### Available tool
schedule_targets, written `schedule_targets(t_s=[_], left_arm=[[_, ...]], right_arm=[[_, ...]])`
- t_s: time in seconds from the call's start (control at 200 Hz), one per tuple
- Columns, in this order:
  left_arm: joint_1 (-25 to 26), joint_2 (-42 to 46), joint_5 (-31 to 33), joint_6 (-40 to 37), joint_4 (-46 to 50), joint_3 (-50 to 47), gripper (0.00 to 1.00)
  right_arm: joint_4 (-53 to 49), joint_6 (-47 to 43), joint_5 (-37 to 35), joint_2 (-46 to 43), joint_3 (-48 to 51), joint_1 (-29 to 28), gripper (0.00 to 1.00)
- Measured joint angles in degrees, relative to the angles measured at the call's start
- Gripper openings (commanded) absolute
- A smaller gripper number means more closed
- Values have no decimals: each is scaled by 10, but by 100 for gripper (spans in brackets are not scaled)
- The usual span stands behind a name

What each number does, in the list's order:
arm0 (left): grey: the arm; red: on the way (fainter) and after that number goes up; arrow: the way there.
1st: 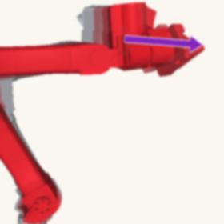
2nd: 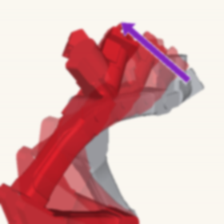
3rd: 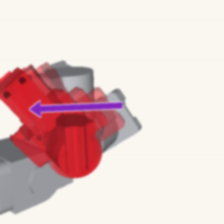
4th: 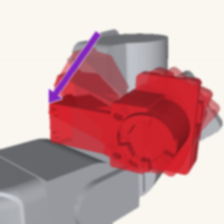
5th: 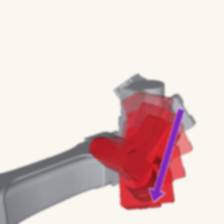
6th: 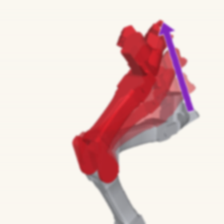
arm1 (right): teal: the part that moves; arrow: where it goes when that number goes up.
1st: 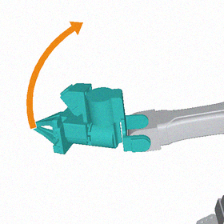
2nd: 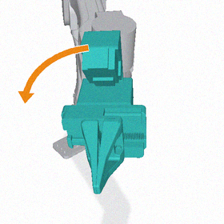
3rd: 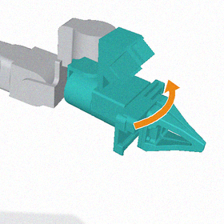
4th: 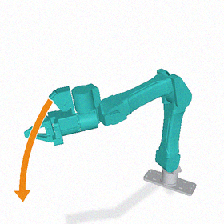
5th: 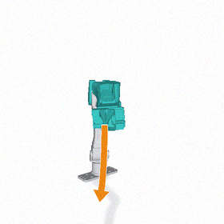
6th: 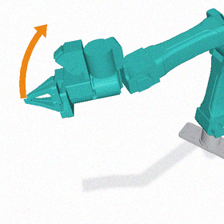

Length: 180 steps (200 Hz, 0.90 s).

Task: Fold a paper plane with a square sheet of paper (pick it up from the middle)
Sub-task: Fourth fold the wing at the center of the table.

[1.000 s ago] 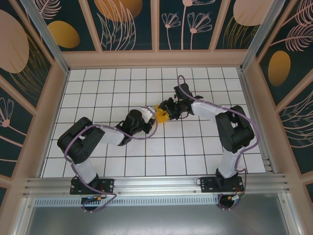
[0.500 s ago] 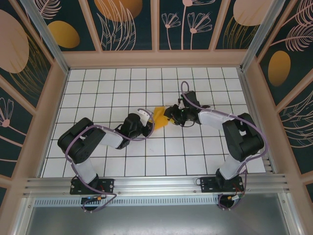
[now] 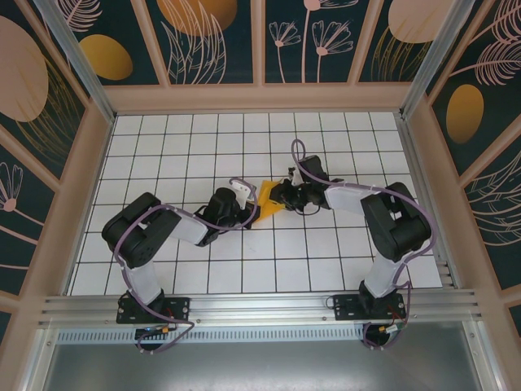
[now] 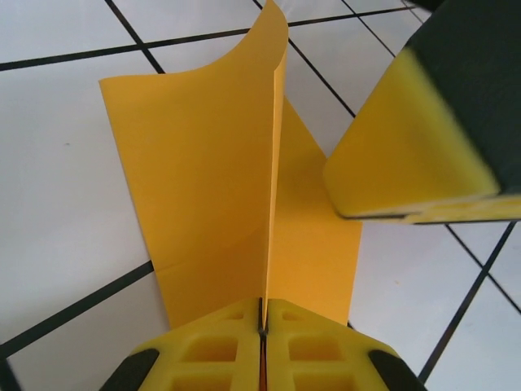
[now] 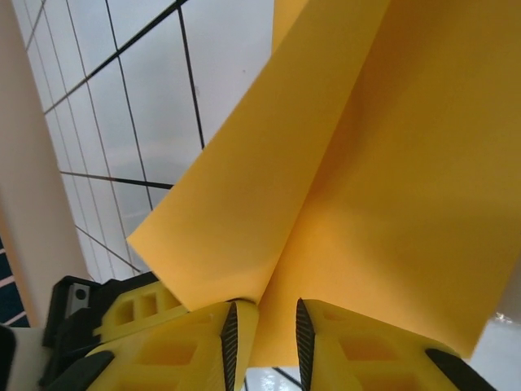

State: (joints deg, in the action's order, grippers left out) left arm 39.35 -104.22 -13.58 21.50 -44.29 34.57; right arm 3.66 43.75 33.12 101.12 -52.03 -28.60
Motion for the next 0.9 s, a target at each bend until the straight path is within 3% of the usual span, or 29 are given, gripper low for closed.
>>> schedule_targets(t_s=[0.42, 0.901], left_arm=[[0, -16, -25, 69, 6, 7, 12], [0, -7, -24, 74, 56, 19, 31]], right_arm=[[18, -50, 17, 46, -10, 0, 39], [-5, -59, -1, 67, -35, 0, 46]])
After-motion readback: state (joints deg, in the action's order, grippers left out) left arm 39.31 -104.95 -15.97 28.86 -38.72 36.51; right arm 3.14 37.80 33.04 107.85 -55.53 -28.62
